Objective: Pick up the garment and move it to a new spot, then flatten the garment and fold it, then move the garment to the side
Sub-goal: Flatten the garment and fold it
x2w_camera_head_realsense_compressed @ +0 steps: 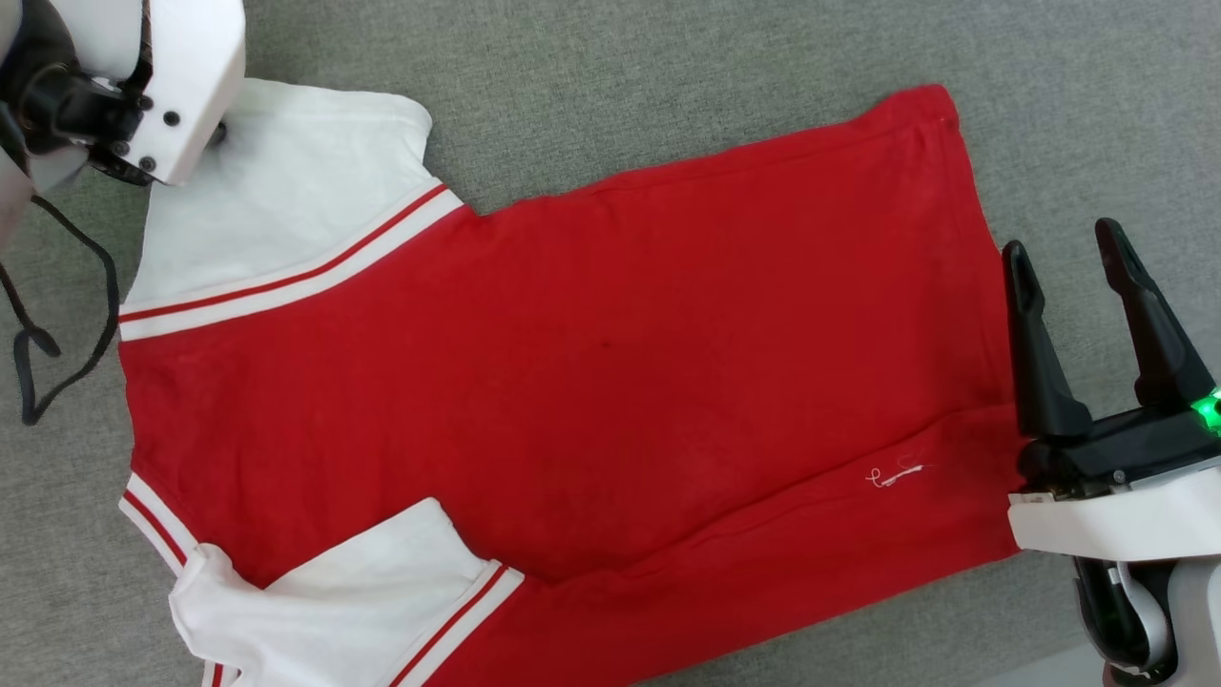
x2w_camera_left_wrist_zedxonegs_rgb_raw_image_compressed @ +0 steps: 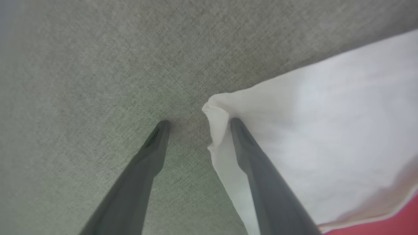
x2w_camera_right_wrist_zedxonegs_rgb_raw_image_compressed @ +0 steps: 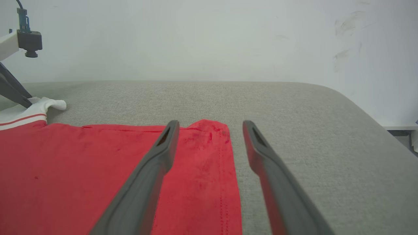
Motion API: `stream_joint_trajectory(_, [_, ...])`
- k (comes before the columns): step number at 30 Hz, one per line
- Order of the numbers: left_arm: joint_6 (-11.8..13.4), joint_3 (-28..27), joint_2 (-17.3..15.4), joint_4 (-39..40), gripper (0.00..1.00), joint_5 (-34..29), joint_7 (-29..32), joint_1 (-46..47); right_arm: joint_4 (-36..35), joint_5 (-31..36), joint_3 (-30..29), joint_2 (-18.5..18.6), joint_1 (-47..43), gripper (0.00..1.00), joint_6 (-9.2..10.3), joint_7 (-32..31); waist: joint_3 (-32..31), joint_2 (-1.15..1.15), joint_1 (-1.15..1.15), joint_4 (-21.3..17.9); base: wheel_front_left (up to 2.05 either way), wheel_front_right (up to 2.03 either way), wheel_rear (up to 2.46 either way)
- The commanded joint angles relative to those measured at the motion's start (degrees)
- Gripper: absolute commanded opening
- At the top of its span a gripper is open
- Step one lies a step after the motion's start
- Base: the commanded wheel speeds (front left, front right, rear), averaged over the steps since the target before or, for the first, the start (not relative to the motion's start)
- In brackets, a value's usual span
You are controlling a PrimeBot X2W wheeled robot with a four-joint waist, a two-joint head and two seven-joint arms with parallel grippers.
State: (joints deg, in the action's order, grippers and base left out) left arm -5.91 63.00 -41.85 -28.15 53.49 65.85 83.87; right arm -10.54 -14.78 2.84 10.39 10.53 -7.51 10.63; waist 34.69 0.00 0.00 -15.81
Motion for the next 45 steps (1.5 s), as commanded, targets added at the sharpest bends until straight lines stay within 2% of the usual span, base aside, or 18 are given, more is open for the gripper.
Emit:
stream_joint_trajectory(1, [-0.1,1.5,0.3,-0.7,0.0,0.1,-0.2,-3.3,0.5,-0.3,-0.1,0.6,0.7,1.0,0.05,0.5,-0.2,0.0,0.0,0.1,0.0,0.0,0.0])
stream_joint_trajectory(11, [-1.0,1.6,0.6,3.2,0.0,0.2,-5.8,-4.1,1.3,1.3,-3.8,4.0,3.2,1.0,0.05,-1.7,-6.7,0.0,0.0,2.7,0.0,0.0,0.0])
stream_joint_trajectory(15, [-1.3,2.2,0.7,5.4,0.0,0.7,-8.6,-5.6,1.2,1.8,-4.5,8.3,6.7,1.0,0.05,-6.8,-9.8,0.0,0.0,4.3,0.0,0.0,0.0])
stream_joint_trajectory(18, [-1.4,2.5,0.7,7.7,0.0,1.2,-10.4,-6.5,2.0,0.3,-4.2,12.7,10.0,1.0,0.05,-13.3,-11.5,0.0,0.0,5.5,0.0,0.0,0.0])
stream_joint_trajectory(23, [-1.4,3.6,0.5,12.5,0.0,1.4,-12.7,-7.9,5.0,-5.9,-0.3,22.3,15.6,1.0,0.05,-29.5,-12.8,0.0,0.0,8.0,0.0,0.0,0.0])
stream_joint_trajectory(30, [-1.4,4.5,0.9,17.2,0.0,1.1,-14.6,-7.4,6.8,-18.3,11.6,35.3,24.8,1.0,0.05,-51.0,-11.4,0.0,0.0,11.1,0.0,0.0,0.0])
stream_joint_trajectory(32, [-1.5,4.8,1.3,18.1,0.0,0.6,-15.1,-6.8,7.2,-21.4,15.4,37.8,27.5,1.0,0.05,-56.3,-10.6,0.0,0.0,12.0,0.0,0.0,0.0])
stream_joint_trajectory(36, [-1.5,5.2,2.3,19.2,0.0,0.0,-15.9,-5.8,8.9,-27.2,20.8,40.5,32.9,1.0,0.05,-66.1,-8.7,0.0,0.0,13.8,0.0,0.0,0.0])
stream_joint_trajectory(39, [-1.5,5.7,3.0,19.8,0.0,-0.2,-16.6,-4.9,11.0,-29.3,23.5,40.8,35.9,1.0,0.05,-71.6,-7.3,0.0,0.0,15.1,0.0,0.0,0.0])
stream_joint_trajectory(45, [-1.5,6.1,3.6,20.7,0.0,-0.1,-18.4,-2.8,16.8,-29.8,25.0,39.5,39.7,1.0,0.05,-76.8,-4.2,0.0,0.0,17.4,0.0,0.0,0.0])
